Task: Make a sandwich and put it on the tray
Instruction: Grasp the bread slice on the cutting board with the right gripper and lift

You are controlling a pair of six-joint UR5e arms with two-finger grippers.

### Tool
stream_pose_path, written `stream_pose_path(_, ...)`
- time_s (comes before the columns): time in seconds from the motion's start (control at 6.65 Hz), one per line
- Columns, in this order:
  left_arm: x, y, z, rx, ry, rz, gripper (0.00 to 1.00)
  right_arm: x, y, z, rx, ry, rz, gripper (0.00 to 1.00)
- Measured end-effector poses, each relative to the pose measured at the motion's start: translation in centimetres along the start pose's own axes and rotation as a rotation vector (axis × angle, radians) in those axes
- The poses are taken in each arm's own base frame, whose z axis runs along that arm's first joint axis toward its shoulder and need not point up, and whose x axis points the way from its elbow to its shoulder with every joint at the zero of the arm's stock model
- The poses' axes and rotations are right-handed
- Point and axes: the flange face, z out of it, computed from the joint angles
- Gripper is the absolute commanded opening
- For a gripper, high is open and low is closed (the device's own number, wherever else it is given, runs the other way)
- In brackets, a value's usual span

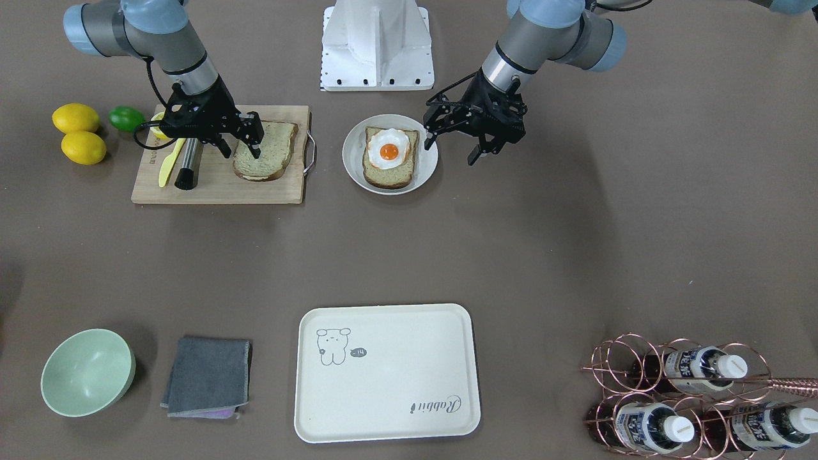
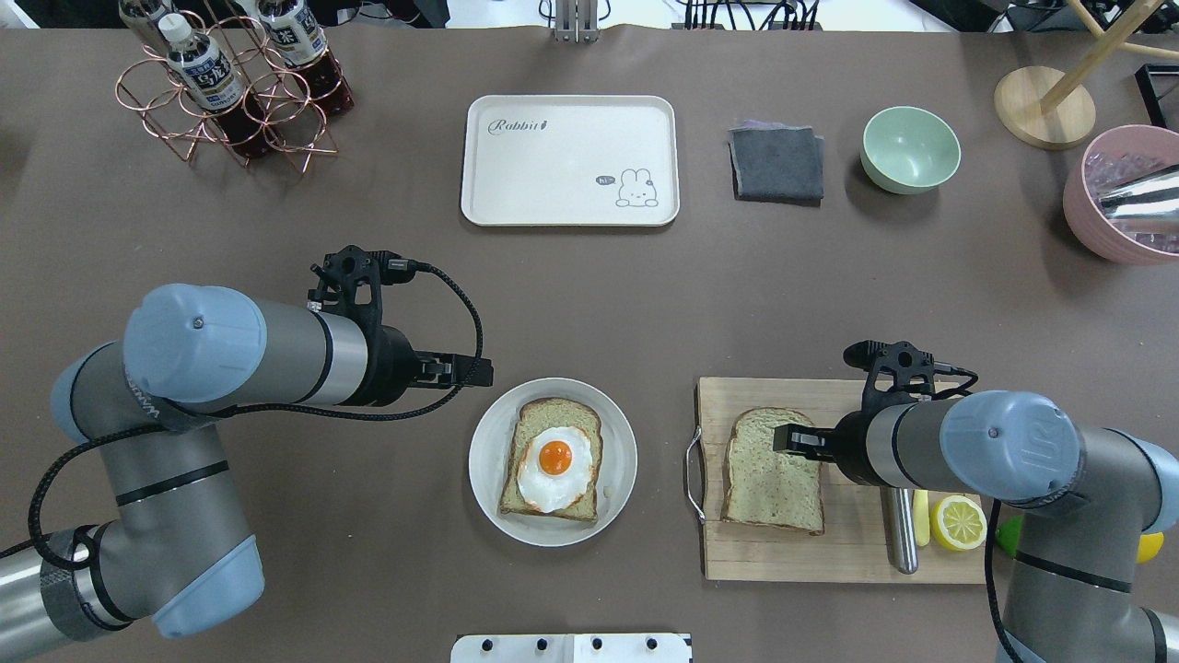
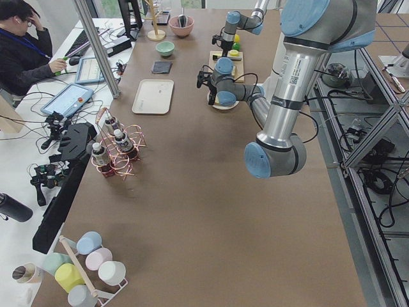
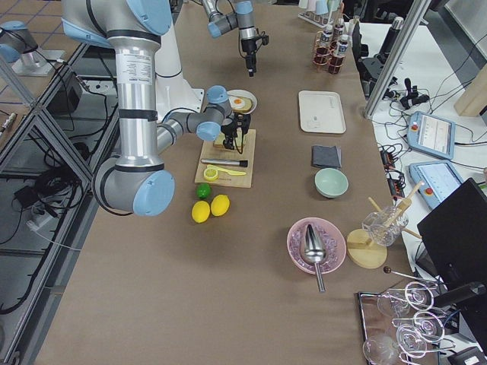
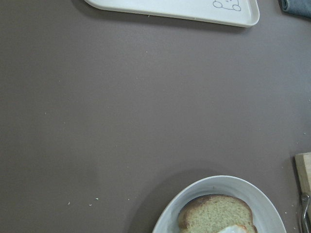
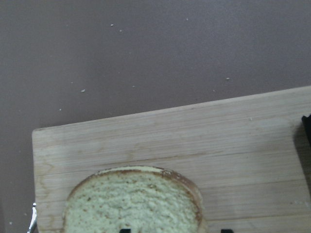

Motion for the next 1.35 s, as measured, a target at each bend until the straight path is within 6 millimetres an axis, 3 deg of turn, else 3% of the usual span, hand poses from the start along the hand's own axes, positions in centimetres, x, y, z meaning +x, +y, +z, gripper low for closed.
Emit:
stream_pose_path(0.15, 0.0, 0.0, 0.0, 0.0, 0.001, 0.0, 0.97, 0.1, 0.0, 0.0, 0.0, -0.004, -0.001, 0.0)
stream_pose_path(0.9, 0.4, 0.0, -0.5, 0.002, 0.013, 0.003, 0.97, -0.1, -0.8, -0.6, 0.009, -0.016, 0.007, 0.0)
stream_pose_path(1.35, 1.0, 0.0, -1.6, 0.005, 0.035, 0.008, 0.97, -2.3, -5.7, -5.7, -0.034, -0.124, 0.028, 0.0)
